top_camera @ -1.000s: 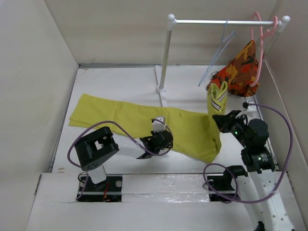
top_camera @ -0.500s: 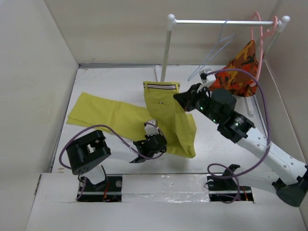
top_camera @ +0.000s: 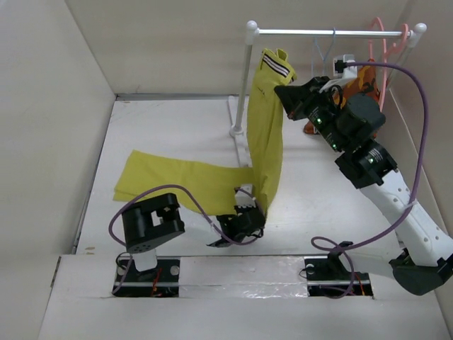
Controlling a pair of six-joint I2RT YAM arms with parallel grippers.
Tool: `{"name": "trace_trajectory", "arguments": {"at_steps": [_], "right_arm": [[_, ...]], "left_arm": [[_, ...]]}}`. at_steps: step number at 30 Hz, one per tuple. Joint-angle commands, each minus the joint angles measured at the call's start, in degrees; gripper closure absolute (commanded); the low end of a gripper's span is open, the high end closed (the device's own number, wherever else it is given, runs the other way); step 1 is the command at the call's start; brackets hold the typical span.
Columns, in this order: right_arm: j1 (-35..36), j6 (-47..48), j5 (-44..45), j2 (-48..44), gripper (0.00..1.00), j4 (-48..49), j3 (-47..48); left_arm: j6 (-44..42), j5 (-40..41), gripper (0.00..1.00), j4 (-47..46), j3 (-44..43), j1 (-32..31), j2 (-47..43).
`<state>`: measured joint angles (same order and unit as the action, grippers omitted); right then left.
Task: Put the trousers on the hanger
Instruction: Fold the trousers at the center of the board.
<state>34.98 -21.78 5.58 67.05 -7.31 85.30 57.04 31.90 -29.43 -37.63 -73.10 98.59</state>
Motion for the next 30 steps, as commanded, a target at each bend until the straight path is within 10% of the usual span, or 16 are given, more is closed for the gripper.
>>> {"name": "trace_trajectory", "arguments": {"at_steps": [1,5,9,11,21,30], "right_arm": [[-0.4,0.8,-0.2,-2.3,1.0,8.4,5.5],[-0.4,1.8,-0.7,-1.2,1.0,7.6,5.9],[1.3,2.4,0.3,-0.6,1.0,8.8,3.0],[1.3,2.4,0.3,-0.4,1.0,9.4,1.9],[8.0,3.1,2.3,6.6,1.0,11.4,5.8],[20.0,7.0,4.2,27.6,1.0,10.7,21.4]], "left_arm": [[-4.4,-6.4,1.0,8.0,-5.3,-4.9,4.5],[-4.7,-3.5,0.96,10.4,-6.1,-5.4,0.8],[-4.0,-1.6,0.52,11.8,2.1,-0.6,-13.8],[-3.6,0.7,0.45,14.2,4.6,1.1,-20.3],[-6.8,9.8,0.49,41.9,2.6,6.8,-67.7],[-7.0,19.5,0.52,61.8,-11.5,6.8,-87.6]]}}
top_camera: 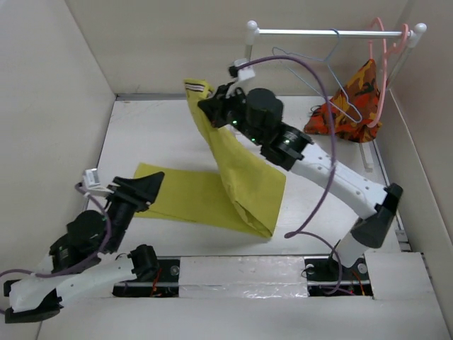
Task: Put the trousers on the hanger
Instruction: Fold the trousers at the center of the board.
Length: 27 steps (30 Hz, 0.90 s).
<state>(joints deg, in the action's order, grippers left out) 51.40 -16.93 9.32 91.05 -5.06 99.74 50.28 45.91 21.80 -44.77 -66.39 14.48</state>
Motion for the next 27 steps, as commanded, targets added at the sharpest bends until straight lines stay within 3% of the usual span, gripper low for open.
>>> {"name": "trace_trajectory", "arguments": {"at_steps": [1,6,8,9,10,12,14,15,19,20,24,26,27], "right_arm": [[4.7,2.5,0.1,6.0,1.0,8.5,8.6],[11.0,2.8,-4.1,24.6,0.97,8.7,22.9],[12.6,2.5,-6.9,30.9,0.85,7.5,28.6],[13.1,2.2,-8.3,36.8,0.63,6.8,34.3],[13.6,0.8,-10.8,39.3,0.53,6.1,36.9],[13.6,-0.9,-17.2,41.8,0.5,5.8,39.2],[13.6,-1.2,-17.6,39.6,0.44,8.7,34.9],[13.6,-0.7,-16.7,37.6,0.31,9.3,32.3],[10.4,2.1,-13.6,24.5,0.27,13.6,14.8],[9.7,2.2,-13.6,18.5,0.28,15.2,6.4],[7.7,4.3,-9.6,2.9,1.0,15.0,-15.9],[7.1,4.7,-4.3,-3.0,1.0,14.9,-25.3],[6.5,4.3,-3.3,-8.2,1.0,14.6,-34.4]], "left_arm": [[-0.2,6.1,0.52,11.8,-5.3,0.1,-4.3],[0.6,10.6,0.55,18.0,-11.4,0.1,-8.8],[1.0,12.7,0.55,19.3,-13.0,0.1,-9.7],[1.0,13.2,0.55,20.3,-14.4,0.1,-10.6],[0.7,13.8,0.55,20.7,-14.9,0.1,-11.0],[1.2,15.5,0.55,22.5,-15.6,0.1,-11.8],[2.0,16.8,0.54,23.4,-15.7,0.1,-11.7],[2.2,17.1,0.54,23.5,-15.5,-0.5,-11.1],[2.8,17.9,0.53,21.9,-14.4,-3.5,-6.9],[2.7,18.1,0.53,21.4,-14.0,-4.0,-5.6],[0.2,18.0,0.52,14.9,-11.2,-4.0,2.9],[-1.1,14.9,0.51,10.4,-6.4,-4.0,6.2],[-1.3,13.9,0.51,5.9,-4.9,-4.0,10.3]]}}
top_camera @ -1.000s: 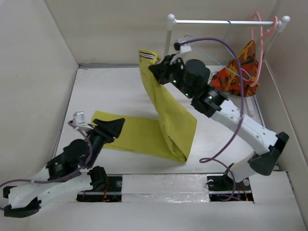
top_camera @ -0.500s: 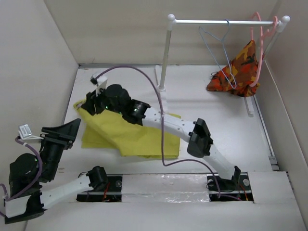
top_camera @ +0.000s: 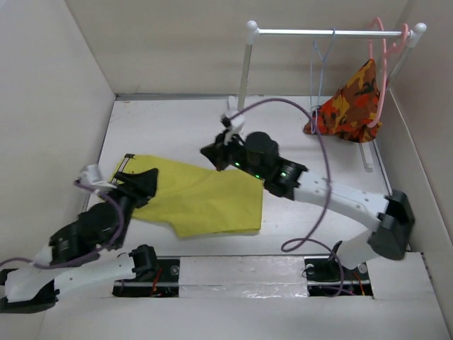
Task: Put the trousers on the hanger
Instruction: Fold the trousers at the center of the board.
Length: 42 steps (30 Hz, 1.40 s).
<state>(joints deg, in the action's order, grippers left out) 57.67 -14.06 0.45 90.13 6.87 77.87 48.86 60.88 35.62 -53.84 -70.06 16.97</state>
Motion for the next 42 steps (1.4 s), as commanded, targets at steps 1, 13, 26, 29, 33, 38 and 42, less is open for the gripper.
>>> {"name": "trace_trajectory", "arguments": {"at_steps": [1,13,26,29,33,38,42], "right_arm": [[0.3,-0.3,7.0,-9.8,1.0,2.9,-16.9],[0.3,-11.2,16.7,-35.0,0.35,-4.3,-51.2],[-1.4,-19.6,6.7,-23.8,0.39,11.9,-59.7],[-1.4,-22.7,5.8,-20.7,0.64,16.6,-62.4],[-1.4,-25.0,7.4,-22.9,1.0,15.4,-65.4],[-2.8,-26.4,11.8,-35.3,1.0,1.0,-68.8],[-7.6,-25.4,13.0,-51.7,1.0,-10.5,-71.5]], "left_arm": [[0.4,-2.9,0.5,-10.5,7.3,-0.3,10.1],[-7.7,-37.0,0.48,-42.1,15.0,24.2,44.4],[-9.0,-52.2,0.5,-55.0,25.0,45.9,54.7],[-8.9,-52.6,0.5,-58.3,25.7,48.7,58.5],[-8.9,-53.1,0.52,-62.6,26.1,53.0,62.7],[-6.9,-50.3,0.52,-62.1,26.3,55.5,60.8],[-4.4,-47.1,0.52,-62.6,29.5,56.9,55.3]]}}
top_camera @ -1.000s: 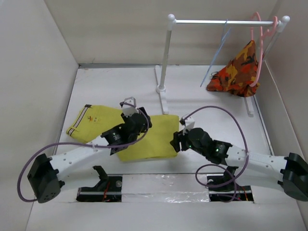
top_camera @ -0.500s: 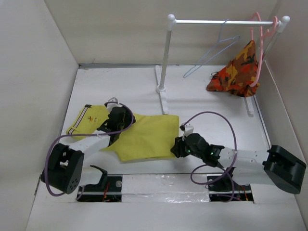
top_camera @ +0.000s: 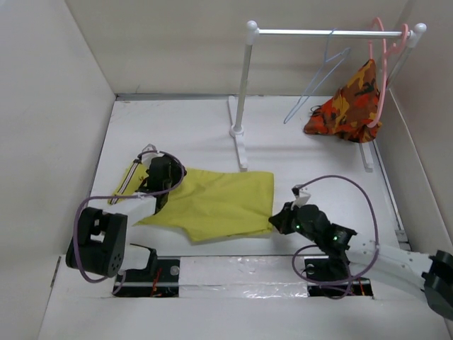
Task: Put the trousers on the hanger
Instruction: Fold the trousers at the center of the board.
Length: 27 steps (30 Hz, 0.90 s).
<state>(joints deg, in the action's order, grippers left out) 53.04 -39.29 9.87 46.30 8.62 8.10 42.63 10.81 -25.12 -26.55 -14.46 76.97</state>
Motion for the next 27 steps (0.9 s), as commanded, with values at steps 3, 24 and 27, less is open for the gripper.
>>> {"name": "trace_trajectory", "arguments": {"at_steps": [3,24,27], "right_arm": [[-6.2,3.4,2.1,-14.5,1.0,-17.4,-1.9],[-12.0,26.0,8.4,-14.7,0.98,-32.1,32.5],[-14.2,31.1,11.4,-10.0,1.0,-29.6,42.1]], "left_arm": [[0.0,1.1,0.48,-1.2,2.9,1.3,-8.1],[-11.5,18.4,1.0,4.7,-8.8,-32.5,-17.0],[-12.0,18.8,1.0,2.8,-8.3,-37.1,-17.6]]}}
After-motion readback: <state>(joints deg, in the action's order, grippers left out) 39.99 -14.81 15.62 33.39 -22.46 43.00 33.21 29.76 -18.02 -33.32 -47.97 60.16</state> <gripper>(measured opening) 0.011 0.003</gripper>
